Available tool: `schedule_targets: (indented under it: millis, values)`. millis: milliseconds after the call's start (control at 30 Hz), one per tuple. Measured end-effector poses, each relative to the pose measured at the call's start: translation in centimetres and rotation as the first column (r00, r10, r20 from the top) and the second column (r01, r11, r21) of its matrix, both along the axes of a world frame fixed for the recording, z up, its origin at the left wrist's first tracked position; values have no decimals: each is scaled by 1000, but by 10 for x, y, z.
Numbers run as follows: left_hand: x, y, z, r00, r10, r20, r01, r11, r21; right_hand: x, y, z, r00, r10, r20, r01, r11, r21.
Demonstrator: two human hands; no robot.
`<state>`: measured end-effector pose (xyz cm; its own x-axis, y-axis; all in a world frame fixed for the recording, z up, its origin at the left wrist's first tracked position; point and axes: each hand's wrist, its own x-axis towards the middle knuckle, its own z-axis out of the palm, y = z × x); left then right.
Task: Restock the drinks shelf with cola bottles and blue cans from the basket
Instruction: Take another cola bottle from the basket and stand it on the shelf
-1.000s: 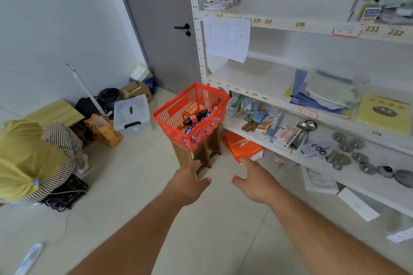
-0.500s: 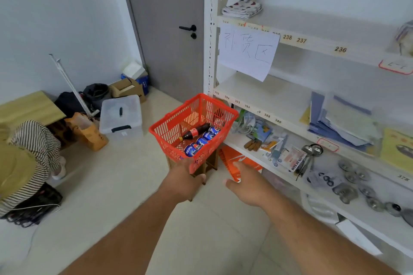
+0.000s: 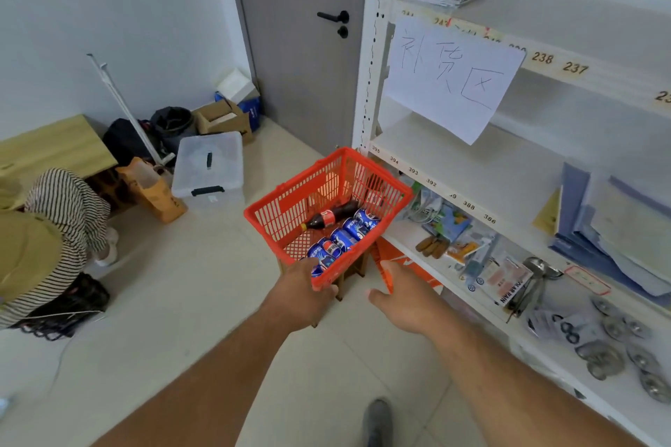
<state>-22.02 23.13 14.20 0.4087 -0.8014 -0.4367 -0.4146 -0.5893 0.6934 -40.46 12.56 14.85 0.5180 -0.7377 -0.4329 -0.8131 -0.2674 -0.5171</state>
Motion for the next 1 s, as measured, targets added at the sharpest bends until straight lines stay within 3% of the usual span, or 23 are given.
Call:
schedule_targets:
  millis: [167,400,633,1000]
  values:
    - [10,-52,2,998,24,57,-25,999,23,10,-62,-2,996,29,85,-30,1000,9]
    - [28,-89,-4,993,103,59,-107,992,71,36,-119,-18,996,57,71,-62,996,66]
    - [76,-113,-30,993,77,93,-86,992,94,81,-157,-39,999,52,8,-52,997,50]
    - [159,-150,-70,994,97,-51,-95,994,52,172,-195,-64,975,148,-168,-151,989,-4]
